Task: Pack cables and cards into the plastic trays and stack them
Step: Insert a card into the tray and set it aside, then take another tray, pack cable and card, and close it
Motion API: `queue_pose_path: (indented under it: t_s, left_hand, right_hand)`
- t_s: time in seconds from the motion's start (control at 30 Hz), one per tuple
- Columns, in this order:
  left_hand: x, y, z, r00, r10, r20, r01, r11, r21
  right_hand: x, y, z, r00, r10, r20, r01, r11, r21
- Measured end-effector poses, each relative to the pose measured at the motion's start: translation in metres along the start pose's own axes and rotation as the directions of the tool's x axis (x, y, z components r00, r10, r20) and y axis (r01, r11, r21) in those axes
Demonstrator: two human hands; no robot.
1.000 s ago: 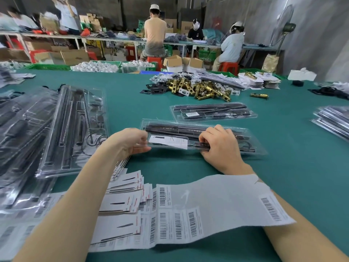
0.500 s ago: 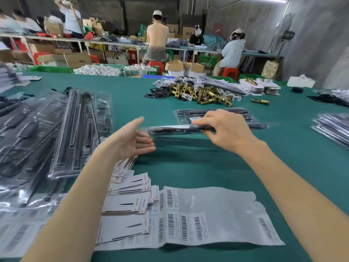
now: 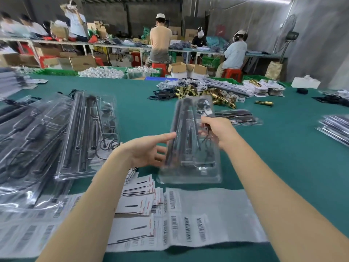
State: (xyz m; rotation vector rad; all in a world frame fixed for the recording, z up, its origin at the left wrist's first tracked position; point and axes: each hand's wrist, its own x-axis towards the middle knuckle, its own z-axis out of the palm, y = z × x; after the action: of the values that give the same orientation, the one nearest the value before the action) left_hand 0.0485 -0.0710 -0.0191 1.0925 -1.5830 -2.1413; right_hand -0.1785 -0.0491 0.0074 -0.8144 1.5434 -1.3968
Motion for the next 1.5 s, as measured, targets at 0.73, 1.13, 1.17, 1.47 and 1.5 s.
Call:
queue_pose_path:
  t_s: [0.73,1.13,1.17,1.47,1.5]
  left_hand:
    - [0.034,-0.021,-0.005,0.77,0.32,-0.552,-0.177,0.938,0.297]
    - [-0.025,0.028,0.06,0.996,0.068,-0.057,0.037,0.263,0.964]
    - [-0.029,0.027,0.07,0.998,-0.054,-0.041,0.05,0.183,0.982]
    - [-0.017,0.007,0.075,0.998,-0.05,-0.031,0.04,0.186,0.982]
    - [-0.016,0.004,0.068,1.0,-0.021,0.0,0.006,0.299,0.954]
  right_hand:
    - [-0.051,0.037,-0.079,0.983,0.172,-0.064,-0.18,0.839,-0.514]
    - [-0.045,0.073,-0.03,0.87,-0.412,0.27,0.423,0.343,-0.839]
    - [-0.045,0.072,-0.03,0.873,-0.409,0.268,0.425,0.365,-0.828]
    - [-0.049,0.056,-0.027,0.876,-0.406,0.263,0.459,0.53,-0.713]
    - [-0.05,0.055,-0.026,0.865,-0.421,0.273,0.48,0.534,-0.696]
